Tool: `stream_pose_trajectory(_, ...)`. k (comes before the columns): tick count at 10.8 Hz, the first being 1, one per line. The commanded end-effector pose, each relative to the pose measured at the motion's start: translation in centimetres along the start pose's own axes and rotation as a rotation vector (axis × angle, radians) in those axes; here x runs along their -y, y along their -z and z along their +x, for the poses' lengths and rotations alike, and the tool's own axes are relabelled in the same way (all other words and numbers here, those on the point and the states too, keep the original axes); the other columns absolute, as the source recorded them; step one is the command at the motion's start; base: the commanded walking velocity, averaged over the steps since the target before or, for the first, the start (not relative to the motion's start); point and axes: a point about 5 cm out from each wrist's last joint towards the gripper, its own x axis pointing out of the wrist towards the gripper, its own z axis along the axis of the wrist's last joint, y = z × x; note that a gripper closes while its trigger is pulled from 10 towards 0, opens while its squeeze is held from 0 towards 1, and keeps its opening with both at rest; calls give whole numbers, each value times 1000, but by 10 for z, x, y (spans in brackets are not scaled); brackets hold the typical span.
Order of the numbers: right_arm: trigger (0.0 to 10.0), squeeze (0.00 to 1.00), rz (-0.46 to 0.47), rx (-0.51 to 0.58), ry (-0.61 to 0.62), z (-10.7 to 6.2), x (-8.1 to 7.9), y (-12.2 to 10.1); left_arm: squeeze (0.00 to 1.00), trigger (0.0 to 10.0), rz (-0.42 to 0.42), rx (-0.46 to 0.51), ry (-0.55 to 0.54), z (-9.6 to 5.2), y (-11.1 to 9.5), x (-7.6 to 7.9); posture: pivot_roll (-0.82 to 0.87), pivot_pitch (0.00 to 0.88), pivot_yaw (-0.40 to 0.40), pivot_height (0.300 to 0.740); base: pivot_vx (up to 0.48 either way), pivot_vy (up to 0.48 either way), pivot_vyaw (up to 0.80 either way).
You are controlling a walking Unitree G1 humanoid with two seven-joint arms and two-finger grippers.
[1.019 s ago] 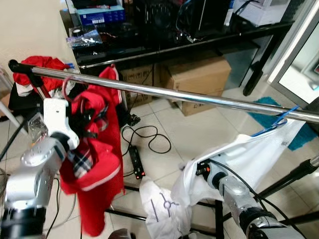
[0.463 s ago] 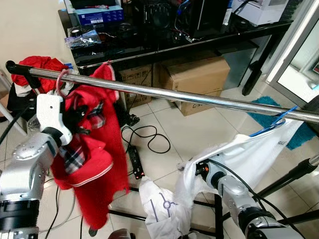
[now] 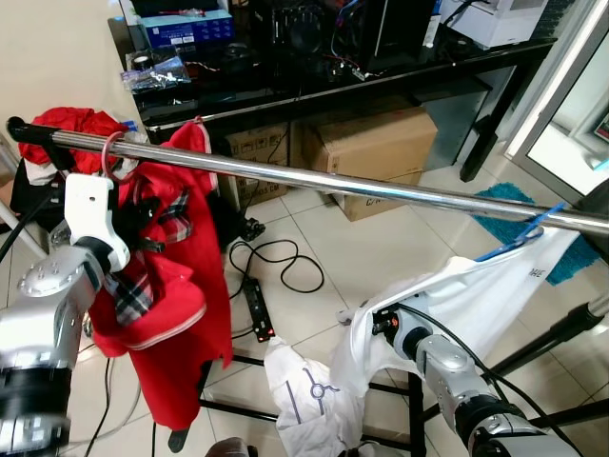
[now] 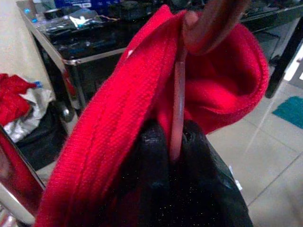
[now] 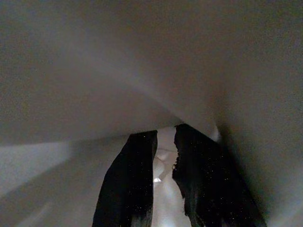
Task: Hang hanger
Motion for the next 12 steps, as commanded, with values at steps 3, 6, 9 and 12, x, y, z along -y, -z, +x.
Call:
stream_pose_trajectory(3,10000,0,-17,39,4,0,5,-9,0,10000,14,-8,2,6,-6,-7,64,38,-26,740,0,0,0)
stream_pose_trajectory(6,10000,0,-14,38,6,-1,5,-7,0,10000,-8,-54,16,9,10,4,60,42,-25,740,0,0,0)
stream_pose_trajectory(9,10000,0,-15,62,-3,2,3,-14,39,10000,-20,-33,15,10,9,4,64,40,-27,740,0,0,0)
stream_pose_trajectory(12,10000,0,-12,64,-4,3,2,-14,0,10000,-10,-19,10,7,9,10,66,37,-25,740,0,0,0)
